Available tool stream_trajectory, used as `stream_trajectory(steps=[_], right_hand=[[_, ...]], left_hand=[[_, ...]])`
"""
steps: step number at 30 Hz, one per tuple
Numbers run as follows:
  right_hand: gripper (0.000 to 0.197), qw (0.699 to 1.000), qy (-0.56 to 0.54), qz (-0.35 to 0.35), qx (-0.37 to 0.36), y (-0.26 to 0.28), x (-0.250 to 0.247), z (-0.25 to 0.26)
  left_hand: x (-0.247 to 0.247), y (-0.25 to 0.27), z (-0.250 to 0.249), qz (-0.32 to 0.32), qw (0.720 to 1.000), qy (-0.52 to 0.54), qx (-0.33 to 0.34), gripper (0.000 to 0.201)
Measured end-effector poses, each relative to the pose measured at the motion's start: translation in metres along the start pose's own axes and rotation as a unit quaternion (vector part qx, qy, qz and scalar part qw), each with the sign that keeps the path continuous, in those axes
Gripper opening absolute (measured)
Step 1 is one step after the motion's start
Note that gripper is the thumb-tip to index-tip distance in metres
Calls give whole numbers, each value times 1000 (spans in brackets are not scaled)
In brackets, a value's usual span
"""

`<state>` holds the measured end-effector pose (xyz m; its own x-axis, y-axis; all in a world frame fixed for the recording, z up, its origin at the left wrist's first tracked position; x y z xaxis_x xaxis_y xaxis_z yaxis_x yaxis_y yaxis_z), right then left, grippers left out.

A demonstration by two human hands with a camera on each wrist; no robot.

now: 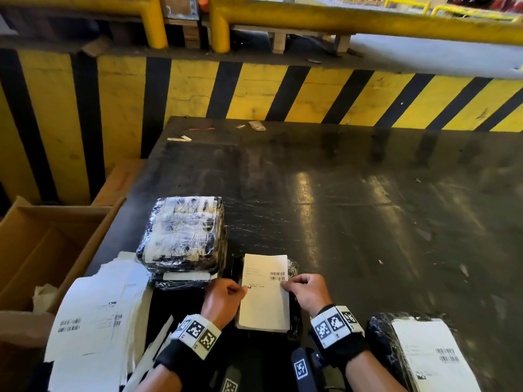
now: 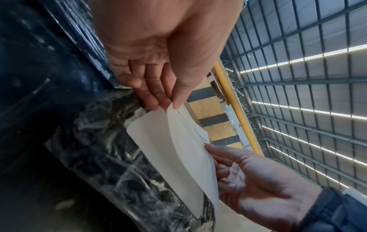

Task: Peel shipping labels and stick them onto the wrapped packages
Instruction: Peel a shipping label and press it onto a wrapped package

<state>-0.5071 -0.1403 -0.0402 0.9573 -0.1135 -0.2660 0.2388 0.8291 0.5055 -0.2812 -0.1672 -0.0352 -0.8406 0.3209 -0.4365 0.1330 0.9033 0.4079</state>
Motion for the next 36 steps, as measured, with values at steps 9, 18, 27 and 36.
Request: stream_trajectory(steps=[9, 18, 27, 36], right_hand=[[9, 1000, -4, 2, 19, -2, 1, -6], [9, 999, 1, 5, 33, -5, 2, -8], [12, 998, 29, 12, 49, -9, 1, -9], [23, 993, 98, 3, 61, -16, -1, -7]], left_hand=[[6, -9, 9, 18, 999, -6, -25, 16], [9, -11, 10, 25, 999, -4, -30, 17], [9, -11, 8, 26, 999, 1, -40, 19], [8, -15, 8, 35, 998, -23, -49, 19]])
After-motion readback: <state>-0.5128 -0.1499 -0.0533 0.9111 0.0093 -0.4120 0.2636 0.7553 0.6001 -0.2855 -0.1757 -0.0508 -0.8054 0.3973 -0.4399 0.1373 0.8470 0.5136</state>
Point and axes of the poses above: each hand's wrist, its own y-axis away from the middle knuckle, its own x-axis out of the palm, z = x × y, the point moved 10 cm from there along -y, towards the middle knuckle, and after that the axes turned 9 degrees about z, right-handed, at the moved point
